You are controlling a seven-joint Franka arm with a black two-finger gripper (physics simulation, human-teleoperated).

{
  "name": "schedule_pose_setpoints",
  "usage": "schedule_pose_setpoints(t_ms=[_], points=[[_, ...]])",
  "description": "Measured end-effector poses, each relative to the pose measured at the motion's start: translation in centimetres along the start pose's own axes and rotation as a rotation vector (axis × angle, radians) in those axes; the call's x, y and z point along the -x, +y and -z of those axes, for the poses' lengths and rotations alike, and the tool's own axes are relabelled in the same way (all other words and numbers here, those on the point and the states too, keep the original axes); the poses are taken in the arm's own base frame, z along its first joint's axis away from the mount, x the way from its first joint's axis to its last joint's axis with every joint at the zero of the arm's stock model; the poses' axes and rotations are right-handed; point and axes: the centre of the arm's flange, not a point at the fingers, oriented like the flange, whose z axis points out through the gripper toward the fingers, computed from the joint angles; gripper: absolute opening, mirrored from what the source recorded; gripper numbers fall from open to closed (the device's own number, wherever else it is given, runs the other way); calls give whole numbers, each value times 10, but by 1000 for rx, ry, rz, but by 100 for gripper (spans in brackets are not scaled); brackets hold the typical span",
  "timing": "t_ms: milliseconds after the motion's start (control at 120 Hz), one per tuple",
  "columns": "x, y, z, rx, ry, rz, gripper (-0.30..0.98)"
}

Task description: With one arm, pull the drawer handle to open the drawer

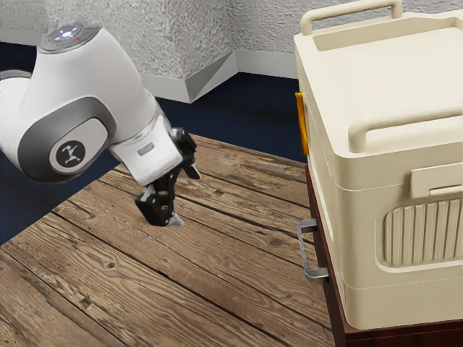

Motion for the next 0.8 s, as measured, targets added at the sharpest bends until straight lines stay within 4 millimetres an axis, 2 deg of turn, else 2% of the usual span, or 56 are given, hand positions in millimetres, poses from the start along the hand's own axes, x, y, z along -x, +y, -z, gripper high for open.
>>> schedule_pose_setpoints(t_ms=[92,192,367,483,608,800], points=[[-15,3,2,-45,33,-104,69],[-19,6,9,-69,53,-179,69],[-44,25,8,-67,76,-333,69],[-50,35,16,-74,88,-419,69],[-68,50,19,-64,101,-515,69],[-78,72,4,-65,113,-620,69]])
